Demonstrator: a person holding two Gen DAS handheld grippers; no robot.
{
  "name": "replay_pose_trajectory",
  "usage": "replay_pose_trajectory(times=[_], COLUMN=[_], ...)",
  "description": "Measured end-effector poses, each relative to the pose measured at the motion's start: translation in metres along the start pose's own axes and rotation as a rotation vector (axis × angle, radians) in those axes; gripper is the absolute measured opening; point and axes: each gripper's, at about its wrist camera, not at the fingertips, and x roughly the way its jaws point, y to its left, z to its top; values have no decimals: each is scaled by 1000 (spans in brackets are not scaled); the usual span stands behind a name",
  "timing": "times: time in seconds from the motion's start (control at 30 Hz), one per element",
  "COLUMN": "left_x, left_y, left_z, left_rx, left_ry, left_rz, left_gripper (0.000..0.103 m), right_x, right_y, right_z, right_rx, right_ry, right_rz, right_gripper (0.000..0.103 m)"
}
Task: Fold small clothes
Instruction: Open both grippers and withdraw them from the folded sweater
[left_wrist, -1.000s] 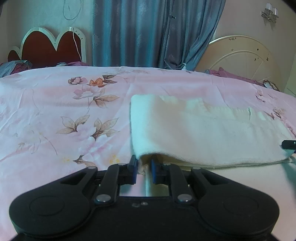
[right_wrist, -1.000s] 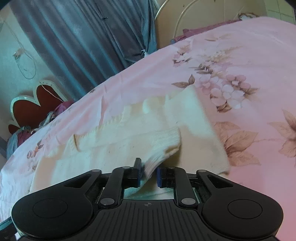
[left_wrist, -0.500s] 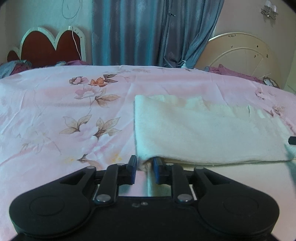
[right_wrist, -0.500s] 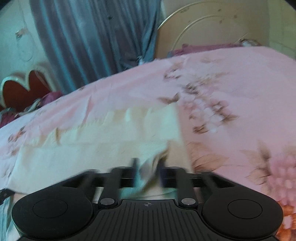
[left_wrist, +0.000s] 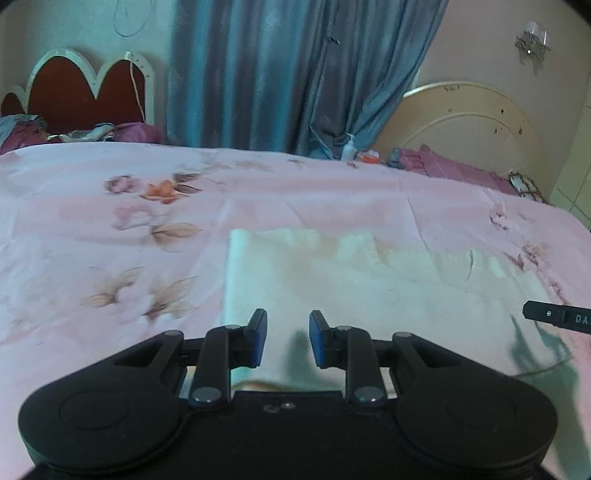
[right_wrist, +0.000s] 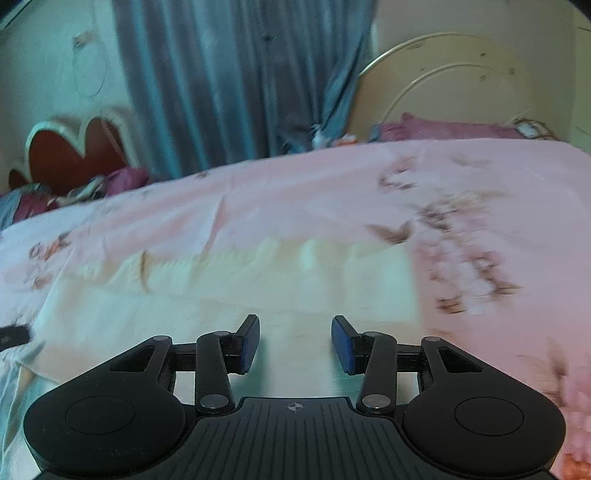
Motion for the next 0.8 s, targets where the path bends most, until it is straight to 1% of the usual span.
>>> replay_pose_trajectory(times=[0.1, 0.17, 0.2, 0.27, 0.33, 0.4, 0.47, 0.6, 0.7, 0.73, 0.8], left_x=[15, 25, 28, 25, 23, 22, 23, 35, 44, 45, 46], left_y=[-1, 2, 6, 9, 7, 7, 7, 4, 4, 5, 5], left_z=[0, -3, -6, -9, -9, -4, 3, 10, 12, 12, 13], left_rx=[-2, 11, 7, 12, 28, 6, -19, -25, -16, -20, -22], left_ry=[8, 26, 30, 16, 19, 32, 22, 23, 33, 35, 41], left_rz=[20, 44, 44, 41, 46, 46, 47, 62, 87, 89, 91], left_gripper=[24, 28, 29, 29, 30, 29, 28, 29, 34, 35, 35], right_x=[10, 20, 25, 29, 26, 23, 19, 25, 33, 38, 42], right_y=[9, 9, 7, -3, -9, -9, -5, 8, 13, 12, 6], right_z=[-2, -4, -5, -7, -6, -2, 2, 8, 7, 6, 3], right_rx=[-41, -62, -73, -60, -49, -34, -30, -50, -92, -101, -102], right_ry=[6, 25, 36, 29, 28, 23, 3, -1, 10, 25, 27], right_rz=[0, -9, -27, -35, -41, -32, -4, 15, -8, -18, -19], right_gripper=[44, 44, 44, 44, 44, 44, 44, 44, 44, 44, 44])
